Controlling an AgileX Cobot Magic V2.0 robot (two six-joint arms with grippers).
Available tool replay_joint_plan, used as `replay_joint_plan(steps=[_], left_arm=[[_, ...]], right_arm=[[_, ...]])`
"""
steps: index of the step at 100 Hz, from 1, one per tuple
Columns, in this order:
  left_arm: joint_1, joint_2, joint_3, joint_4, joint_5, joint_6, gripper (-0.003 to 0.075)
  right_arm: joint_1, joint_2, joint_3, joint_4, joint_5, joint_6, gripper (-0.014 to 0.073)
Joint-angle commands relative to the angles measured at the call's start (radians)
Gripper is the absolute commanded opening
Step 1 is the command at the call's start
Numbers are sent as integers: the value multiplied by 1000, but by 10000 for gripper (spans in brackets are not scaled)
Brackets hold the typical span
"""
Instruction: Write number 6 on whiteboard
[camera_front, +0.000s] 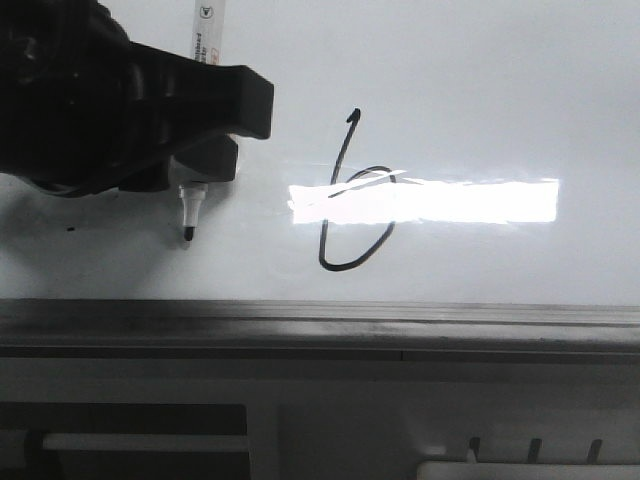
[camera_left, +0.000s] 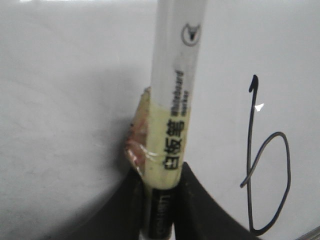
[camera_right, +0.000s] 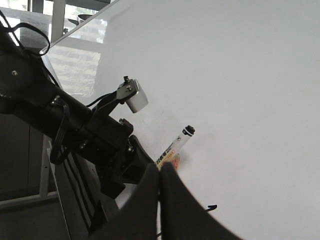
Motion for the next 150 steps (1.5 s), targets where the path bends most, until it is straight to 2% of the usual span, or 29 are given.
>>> replay_joint_plan(steps=[1,39,46,61,68,102,107,119,126,143,150], left_arm=[[5,12,-17,-25,-82,-9,-19],[5,30,-17,-35,-125,-11,-13],[5,30,-17,-52,-125,-11,28],[5,30,-17,-77,-125,-11,178],[5,30,-17,-77,-126,-11,217],[5,30,-17,-77,-128,-11,237],[5,30,-17,-77,-128,-11,266],[5,30,-17,-77,-134,-11,420],[5,30,-17,-77,-151,-11,481],[5,30,-17,-77,-177,-11,573],[5,30,-17,-73,-177,-11,587]], right_arm=[[-7,1,-25,24,-61,1,-71],[-7,1,-25,25,-61,1,-71],[-7,1,-25,28,-61,1,-71],[-7,1,-25,40,-61,1,-71],[-7,1,-25,42,-61,1,-71],[-7,1,-25,49,-61,1,-71],[-7,1,-25,49,-61,1,-71],[-7,1,-25,49,-61,1,-71],[-7,1,-25,49,-61,1,-71],[-7,1,-25,49,-65,1,-71],[-7,1,-25,49,-65,1,-71]])
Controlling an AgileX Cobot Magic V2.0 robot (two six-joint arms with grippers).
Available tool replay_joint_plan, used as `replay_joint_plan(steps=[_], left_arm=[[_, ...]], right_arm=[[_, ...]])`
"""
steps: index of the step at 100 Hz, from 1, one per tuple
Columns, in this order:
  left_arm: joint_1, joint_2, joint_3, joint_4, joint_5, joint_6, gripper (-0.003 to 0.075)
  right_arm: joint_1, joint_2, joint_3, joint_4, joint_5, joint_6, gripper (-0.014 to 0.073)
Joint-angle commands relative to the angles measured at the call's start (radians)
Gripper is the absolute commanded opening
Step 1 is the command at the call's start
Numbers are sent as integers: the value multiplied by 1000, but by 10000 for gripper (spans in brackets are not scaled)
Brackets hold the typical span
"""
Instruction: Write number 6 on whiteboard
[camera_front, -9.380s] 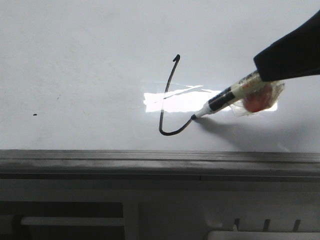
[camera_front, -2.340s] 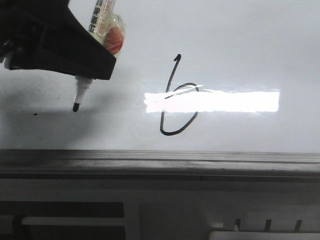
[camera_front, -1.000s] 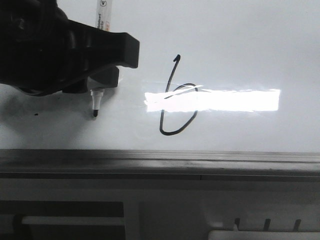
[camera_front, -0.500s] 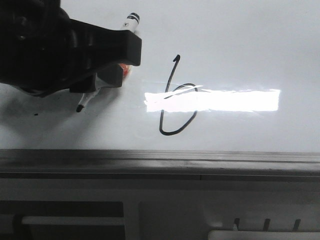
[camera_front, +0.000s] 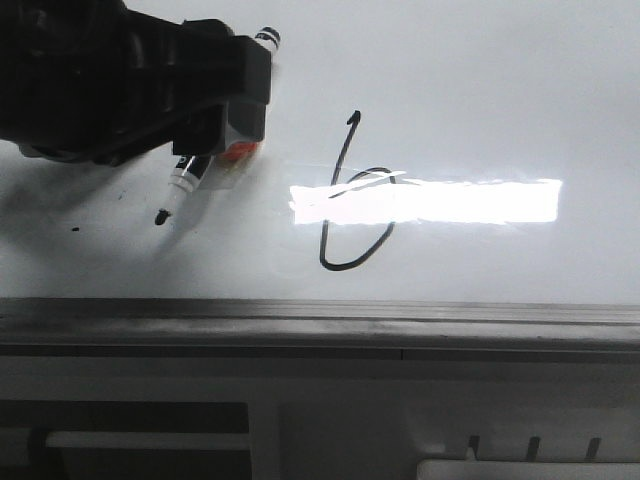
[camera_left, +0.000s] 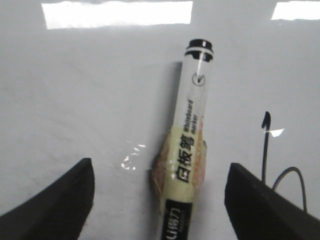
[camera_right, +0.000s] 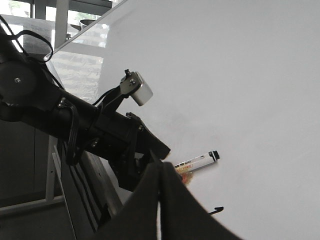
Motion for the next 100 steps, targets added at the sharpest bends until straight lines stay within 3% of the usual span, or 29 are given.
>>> replay_joint_plan(steps=[1,40,55,71,94,100], left_arm=[[17,10,-1,-67,-53,-12,587],[-64,-101,-29,17,-49,1,585],[-136,-214,-30,71,-49,43,523],[-181,-359,-30,71,-37,165,368],[-187,-622,10,-58,64,440,-8],[-187,-684,36,-132,64,522,-20]], right_arm=[[-7,1,-25,23,-65,1,-71],[-7,1,-25,23,-65,1,-71],[-7,1,-25,23,-72,1,-71],[-7,1,-25,23,-72,1,-71],[-10,-49,-20,23,-74,1,-71],[-10,-72,-5,23,-80,6,-71]])
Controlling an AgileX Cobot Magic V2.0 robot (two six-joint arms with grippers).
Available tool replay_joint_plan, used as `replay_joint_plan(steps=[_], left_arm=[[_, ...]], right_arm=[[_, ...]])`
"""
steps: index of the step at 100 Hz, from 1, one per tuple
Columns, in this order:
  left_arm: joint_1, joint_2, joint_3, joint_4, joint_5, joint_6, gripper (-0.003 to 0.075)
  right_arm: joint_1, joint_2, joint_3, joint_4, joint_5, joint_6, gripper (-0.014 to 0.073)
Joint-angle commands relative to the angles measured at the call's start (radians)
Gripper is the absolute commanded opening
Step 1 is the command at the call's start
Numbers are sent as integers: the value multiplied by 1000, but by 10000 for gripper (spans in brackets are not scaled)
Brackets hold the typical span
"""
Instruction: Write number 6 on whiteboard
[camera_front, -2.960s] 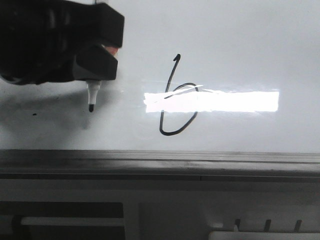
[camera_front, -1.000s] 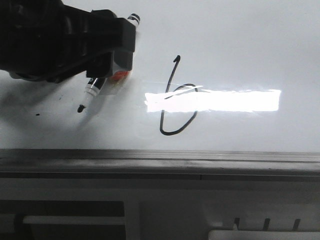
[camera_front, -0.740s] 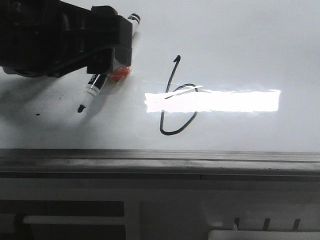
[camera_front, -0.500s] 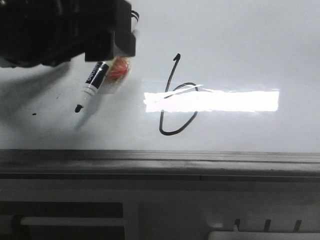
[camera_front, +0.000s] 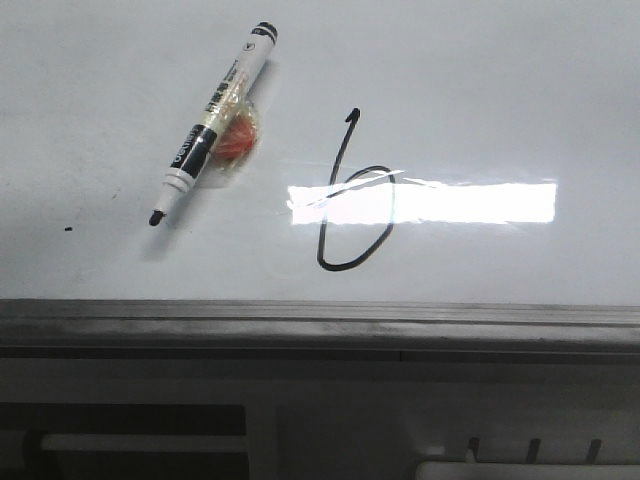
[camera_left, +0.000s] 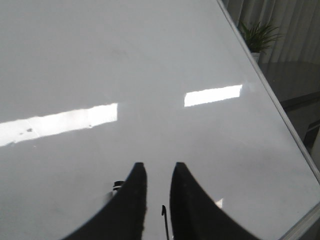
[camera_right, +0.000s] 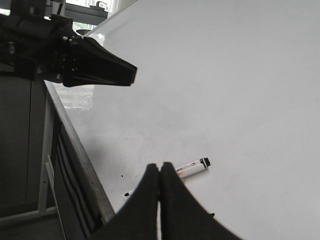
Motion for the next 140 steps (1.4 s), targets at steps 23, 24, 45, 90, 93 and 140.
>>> replay_joint_plan(steps=[23,24,45,90,93,140], left_arm=[[-8,-327,121,-376,-7,308,-19],[-8,-333,125,-382,-7,308,-19],[-8,-459,201,-403,35,308,-19],[-8,-467,205,-403,36,308,-19],[-8,-467,205,-403,36,308,-19],[-8,-471,216,-371,-57,389,-19]], right_arm=[[-56,-186,146,23,-86,44,-71],[-60,-192,157,23,-86,44,-71],[-87,-351,252,23,-89,44,-71],[-87,-393,254,23,-100,44,-71],[-87,-393,254,23,-100,44,-71],[-87,-393,254,23,-100,44,-71]])
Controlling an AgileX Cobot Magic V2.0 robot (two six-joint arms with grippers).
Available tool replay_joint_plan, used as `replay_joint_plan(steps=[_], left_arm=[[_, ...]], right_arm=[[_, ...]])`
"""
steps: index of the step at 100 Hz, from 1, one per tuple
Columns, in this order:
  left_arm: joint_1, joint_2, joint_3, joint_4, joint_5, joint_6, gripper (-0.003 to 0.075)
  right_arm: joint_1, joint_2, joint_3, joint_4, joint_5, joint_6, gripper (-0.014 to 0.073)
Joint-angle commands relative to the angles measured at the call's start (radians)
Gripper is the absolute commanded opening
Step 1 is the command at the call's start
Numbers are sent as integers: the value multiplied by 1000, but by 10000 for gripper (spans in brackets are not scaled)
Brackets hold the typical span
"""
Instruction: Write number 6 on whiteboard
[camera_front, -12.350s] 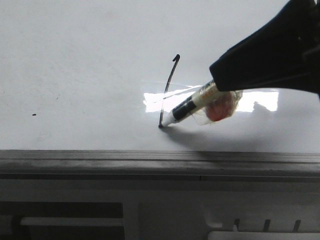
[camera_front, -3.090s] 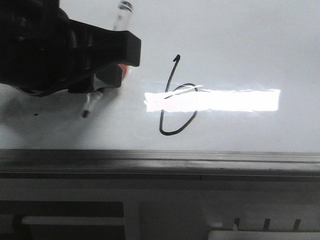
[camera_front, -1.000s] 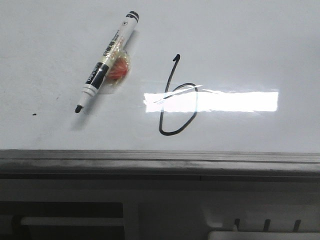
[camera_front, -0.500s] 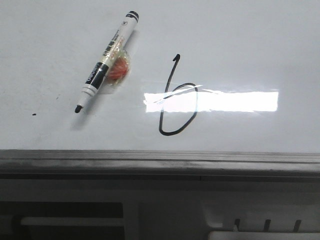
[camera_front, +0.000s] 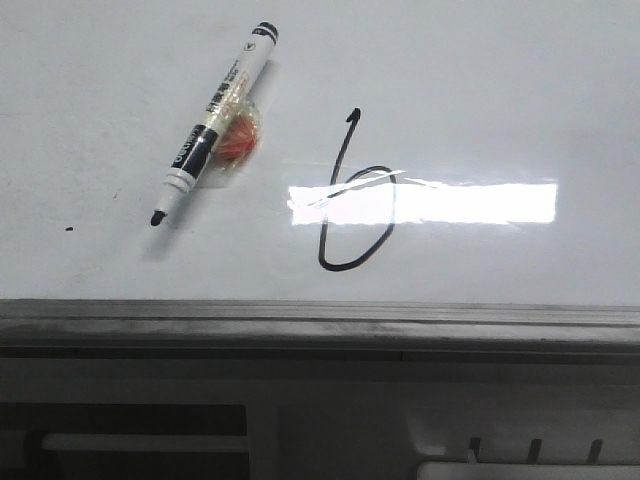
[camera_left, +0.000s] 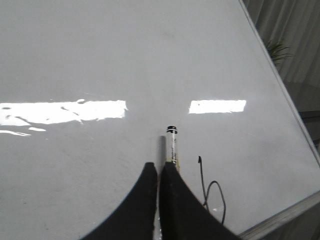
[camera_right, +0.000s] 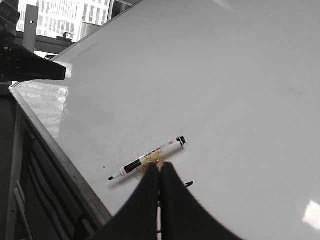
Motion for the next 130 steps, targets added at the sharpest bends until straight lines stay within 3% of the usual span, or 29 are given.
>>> replay_joint_plan(steps=[1,10,15,28,41,48,71,85,100,130], left_arm=[[-8,7,-18,60,-14,12,-19],[0,9,8,213,0,-28,-19],[20,9,29,387,8,-97,-19],[129,11,103,758,11,-402,-19],[323,9,164,1103,91,-746,-19],[435,5,184,1216,148,-912,-19],[726,-73,231,1493,344,-1266,-19],[857,-126,265,1631,470,-1431,-19],[982,-174,304,1637,631,-1473,-19],[1042,-293,380,1568,820,-1475,-19]], right_arm=[[-7,12,-24,21,-65,0,-71],[-7,12,-24,21,-65,0,-71],[-7,12,-24,21,-65,0,-71],[-7,12,-24,21,-65,0,-71],[-7,12,-24,21,-65,0,-71],[-7,12,-24,21,-65,0,-71],[-7,12,-24,21,-65,0,-71],[-7,12,-24,21,-65,0,-71],[-7,12,-24,21,-65,0,-71],[-7,12,-24,21,-65,0,-71]])
